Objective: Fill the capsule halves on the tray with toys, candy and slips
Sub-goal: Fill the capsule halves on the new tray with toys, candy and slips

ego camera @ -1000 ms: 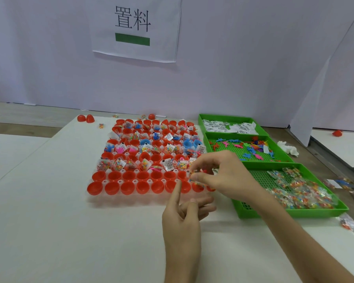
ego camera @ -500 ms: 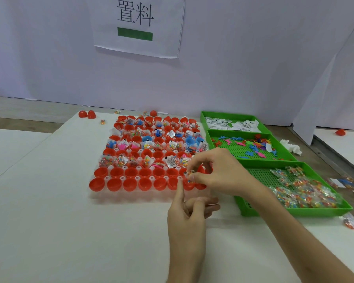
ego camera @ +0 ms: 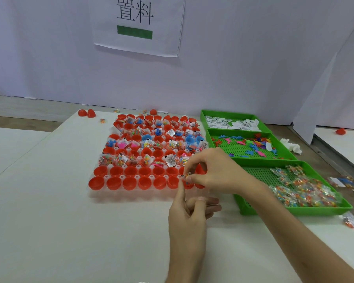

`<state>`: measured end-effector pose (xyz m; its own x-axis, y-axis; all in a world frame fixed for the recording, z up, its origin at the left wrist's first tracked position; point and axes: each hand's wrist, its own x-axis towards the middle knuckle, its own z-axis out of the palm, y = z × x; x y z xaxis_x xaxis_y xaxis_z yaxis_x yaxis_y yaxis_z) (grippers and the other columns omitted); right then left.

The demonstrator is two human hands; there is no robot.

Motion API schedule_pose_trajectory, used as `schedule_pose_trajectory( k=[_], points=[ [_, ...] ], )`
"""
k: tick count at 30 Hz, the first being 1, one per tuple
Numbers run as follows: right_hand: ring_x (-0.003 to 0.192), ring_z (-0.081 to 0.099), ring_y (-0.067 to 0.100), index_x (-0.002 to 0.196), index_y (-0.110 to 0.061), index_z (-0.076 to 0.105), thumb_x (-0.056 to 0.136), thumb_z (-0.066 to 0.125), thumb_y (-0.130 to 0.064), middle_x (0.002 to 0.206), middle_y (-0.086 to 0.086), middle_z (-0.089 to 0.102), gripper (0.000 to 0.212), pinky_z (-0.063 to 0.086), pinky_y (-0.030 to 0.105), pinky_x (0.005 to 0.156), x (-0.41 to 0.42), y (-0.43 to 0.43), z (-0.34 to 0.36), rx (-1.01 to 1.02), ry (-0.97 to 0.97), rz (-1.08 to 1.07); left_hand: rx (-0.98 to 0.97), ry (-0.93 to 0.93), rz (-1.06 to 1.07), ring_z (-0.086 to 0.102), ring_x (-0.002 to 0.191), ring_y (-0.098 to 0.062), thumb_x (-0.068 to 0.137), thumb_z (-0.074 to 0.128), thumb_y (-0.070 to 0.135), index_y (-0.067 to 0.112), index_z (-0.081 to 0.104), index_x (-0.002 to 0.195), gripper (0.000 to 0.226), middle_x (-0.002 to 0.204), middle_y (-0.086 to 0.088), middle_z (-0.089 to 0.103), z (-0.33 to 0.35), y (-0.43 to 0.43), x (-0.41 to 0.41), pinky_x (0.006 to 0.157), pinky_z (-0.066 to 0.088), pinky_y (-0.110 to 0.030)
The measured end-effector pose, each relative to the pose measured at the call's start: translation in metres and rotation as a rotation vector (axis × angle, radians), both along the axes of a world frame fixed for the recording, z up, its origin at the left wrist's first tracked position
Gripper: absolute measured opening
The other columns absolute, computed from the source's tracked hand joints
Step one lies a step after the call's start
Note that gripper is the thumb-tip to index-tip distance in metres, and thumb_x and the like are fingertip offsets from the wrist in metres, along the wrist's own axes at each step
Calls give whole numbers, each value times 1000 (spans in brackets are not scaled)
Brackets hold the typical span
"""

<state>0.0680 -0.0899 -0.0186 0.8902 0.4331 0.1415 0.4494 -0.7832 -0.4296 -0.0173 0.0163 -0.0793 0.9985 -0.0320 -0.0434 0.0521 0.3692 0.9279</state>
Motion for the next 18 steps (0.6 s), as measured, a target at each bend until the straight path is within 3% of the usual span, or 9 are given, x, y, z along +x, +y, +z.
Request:
schedule_pose_trajectory(
  k=[4, 6, 18],
  points=[
    [90, 49, 0, 82, -37, 74, 81, 79, -38, 90, -18, 61, 6, 35, 32, 87, 2, 1, -1, -36, -37, -53, 9, -3, -6, 74, 78, -18, 97, 44, 0, 22, 21, 154, 66, 80, -6, 76, -2, 0, 0, 68, 56, -19],
    [99, 48, 7, 84, -37, 74, 81, 79, -42, 96, -15, 58, 7, 34, 38, 94, 1, 2, -3, -56, -48, -86, 9, 1, -4, 74, 79, -18, 97, 44, 1, 23, 19, 155, 66, 80, -6, 76, -2, 0, 1, 69, 57, -21],
    [95, 45, 10, 83, -38, 73, 80, 75, -51, 86, -15, 48, 14, 28, 34, 89, -2, 9, -14, -147, -136, -176, -28, 6, -2, 74, 76, -22, 96, 44, -4, 24, 20, 154, 69, 77, -10, 75, -2, -1, 1, 68, 57, -21]
  ],
)
